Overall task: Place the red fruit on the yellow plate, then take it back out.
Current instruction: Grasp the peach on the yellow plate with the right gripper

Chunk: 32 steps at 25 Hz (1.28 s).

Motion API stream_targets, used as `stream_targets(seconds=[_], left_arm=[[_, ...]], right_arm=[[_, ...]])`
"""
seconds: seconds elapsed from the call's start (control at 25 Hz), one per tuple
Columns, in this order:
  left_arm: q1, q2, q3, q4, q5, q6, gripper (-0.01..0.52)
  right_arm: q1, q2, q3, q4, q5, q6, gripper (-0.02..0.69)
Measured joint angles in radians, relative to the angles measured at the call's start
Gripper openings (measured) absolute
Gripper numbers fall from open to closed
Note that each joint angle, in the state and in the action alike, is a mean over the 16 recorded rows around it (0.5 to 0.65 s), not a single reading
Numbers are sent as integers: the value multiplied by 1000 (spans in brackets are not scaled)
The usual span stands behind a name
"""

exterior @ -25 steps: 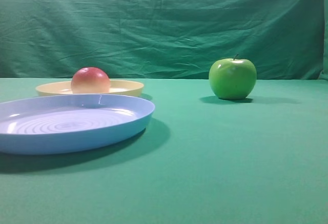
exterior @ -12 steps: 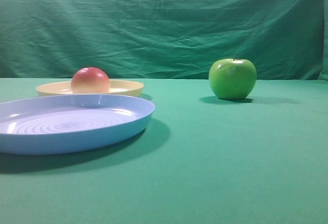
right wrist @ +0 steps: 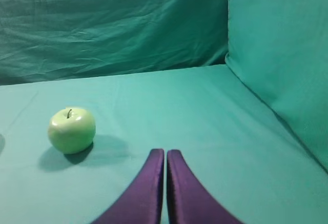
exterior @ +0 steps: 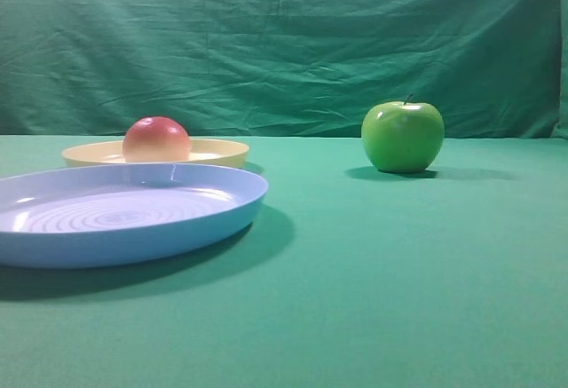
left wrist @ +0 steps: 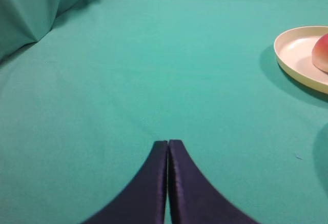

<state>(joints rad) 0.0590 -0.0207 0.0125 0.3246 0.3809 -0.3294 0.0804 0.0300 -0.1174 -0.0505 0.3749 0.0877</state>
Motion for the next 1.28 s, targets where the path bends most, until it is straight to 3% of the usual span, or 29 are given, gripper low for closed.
stream_targets(seconds=[0.36, 1.28], left_arm=[[0, 0, 0, 0, 0, 0, 0], [0, 0, 0, 0, 0, 0, 0]], right_arm=[[-17, -41, 135, 0, -38, 18, 0], [-17, -41, 143, -3, 9, 35, 0]])
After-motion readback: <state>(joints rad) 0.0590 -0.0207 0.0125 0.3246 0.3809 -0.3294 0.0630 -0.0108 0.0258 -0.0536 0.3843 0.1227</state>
